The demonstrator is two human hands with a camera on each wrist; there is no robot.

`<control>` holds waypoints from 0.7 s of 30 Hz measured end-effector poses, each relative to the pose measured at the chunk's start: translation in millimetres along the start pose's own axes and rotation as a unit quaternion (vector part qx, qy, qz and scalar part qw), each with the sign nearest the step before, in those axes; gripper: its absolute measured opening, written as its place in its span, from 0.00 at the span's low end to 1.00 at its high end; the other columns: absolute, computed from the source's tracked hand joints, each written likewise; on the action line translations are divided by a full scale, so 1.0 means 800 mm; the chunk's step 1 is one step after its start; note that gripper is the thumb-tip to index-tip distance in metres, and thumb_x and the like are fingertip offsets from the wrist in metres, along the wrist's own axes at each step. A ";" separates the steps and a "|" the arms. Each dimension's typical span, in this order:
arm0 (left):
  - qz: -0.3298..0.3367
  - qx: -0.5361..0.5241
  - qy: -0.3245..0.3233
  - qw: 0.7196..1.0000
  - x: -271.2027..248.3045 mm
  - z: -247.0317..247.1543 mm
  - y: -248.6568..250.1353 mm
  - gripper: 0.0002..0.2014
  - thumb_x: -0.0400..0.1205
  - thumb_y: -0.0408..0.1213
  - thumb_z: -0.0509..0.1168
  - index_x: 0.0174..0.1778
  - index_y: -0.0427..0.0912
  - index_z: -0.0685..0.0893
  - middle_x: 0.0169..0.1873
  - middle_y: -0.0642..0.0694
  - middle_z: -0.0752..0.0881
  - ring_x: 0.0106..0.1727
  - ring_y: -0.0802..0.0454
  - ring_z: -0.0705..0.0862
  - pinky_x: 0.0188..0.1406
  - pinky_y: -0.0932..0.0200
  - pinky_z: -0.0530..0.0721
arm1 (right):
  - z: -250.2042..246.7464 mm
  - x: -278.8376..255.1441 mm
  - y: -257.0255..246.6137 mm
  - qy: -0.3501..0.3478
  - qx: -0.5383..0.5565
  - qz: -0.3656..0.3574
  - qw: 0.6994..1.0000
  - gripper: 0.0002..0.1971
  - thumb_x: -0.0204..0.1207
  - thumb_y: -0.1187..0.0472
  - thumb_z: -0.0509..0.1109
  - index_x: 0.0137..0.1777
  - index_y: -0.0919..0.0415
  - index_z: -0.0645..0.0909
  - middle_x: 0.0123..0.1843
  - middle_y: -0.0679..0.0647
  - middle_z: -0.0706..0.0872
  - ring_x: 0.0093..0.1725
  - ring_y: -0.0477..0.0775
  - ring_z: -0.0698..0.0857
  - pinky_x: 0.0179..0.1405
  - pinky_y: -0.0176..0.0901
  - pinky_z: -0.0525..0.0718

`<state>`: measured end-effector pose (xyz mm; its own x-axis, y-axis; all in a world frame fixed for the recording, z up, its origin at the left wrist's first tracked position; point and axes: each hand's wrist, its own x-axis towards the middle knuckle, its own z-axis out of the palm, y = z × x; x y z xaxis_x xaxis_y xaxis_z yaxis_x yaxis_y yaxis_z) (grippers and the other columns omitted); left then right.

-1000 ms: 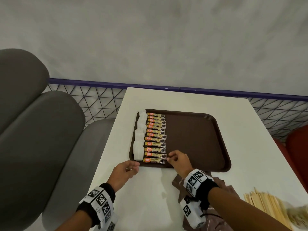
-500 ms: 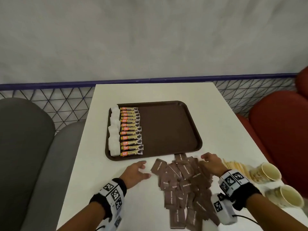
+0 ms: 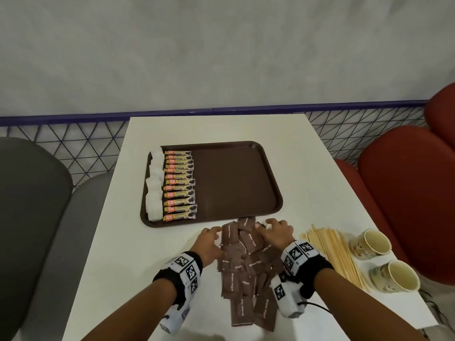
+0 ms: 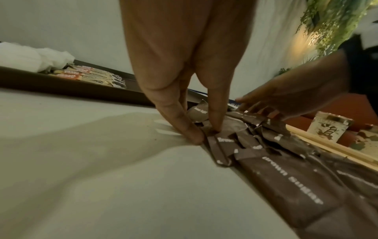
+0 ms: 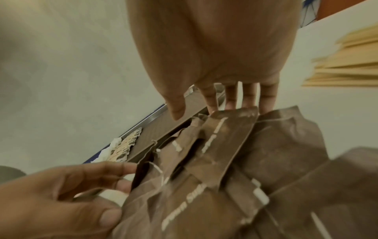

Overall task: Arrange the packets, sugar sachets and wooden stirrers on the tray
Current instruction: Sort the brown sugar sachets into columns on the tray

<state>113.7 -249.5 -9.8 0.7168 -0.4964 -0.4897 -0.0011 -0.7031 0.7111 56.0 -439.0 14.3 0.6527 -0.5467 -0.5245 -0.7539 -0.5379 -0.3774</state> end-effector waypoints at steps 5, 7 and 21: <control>-0.002 0.007 0.025 1.000 -0.002 0.007 0.003 0.29 0.73 0.26 0.70 0.71 0.42 0.75 0.53 0.45 0.72 0.50 0.49 0.77 0.38 0.62 0.85 | 0.007 -0.006 -0.015 -0.033 -0.059 -0.036 0.997 0.35 0.72 0.29 0.54 0.70 0.53 0.69 0.70 0.54 0.71 0.72 0.59 0.65 0.74 0.53 0.59; 0.010 0.033 0.035 0.999 -0.005 0.011 0.007 0.26 0.74 0.27 0.69 0.70 0.43 0.76 0.52 0.45 0.72 0.53 0.47 0.78 0.46 0.62 0.81 | 0.022 -0.013 -0.029 -0.052 -0.085 -0.046 0.994 0.40 0.66 0.23 0.48 0.68 0.50 0.70 0.68 0.52 0.74 0.70 0.59 0.67 0.72 0.57 0.61; 0.092 0.072 -0.017 0.993 -0.027 0.010 0.002 0.28 0.83 0.30 0.60 0.79 0.47 0.62 0.67 0.40 0.70 0.60 0.48 0.77 0.53 0.75 0.71 | 0.028 -0.027 -0.066 -0.036 -0.055 -0.060 0.996 0.22 0.73 0.48 0.68 0.66 0.55 0.76 0.64 0.57 0.79 0.66 0.58 0.73 0.69 0.48 0.66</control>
<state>92.6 -244.5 -2.2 0.6707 -0.6393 -0.3762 -0.2317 -0.6623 0.7125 79.7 -384.7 28.6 0.7277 -0.4287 -0.5354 -0.6550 -0.6660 -0.3569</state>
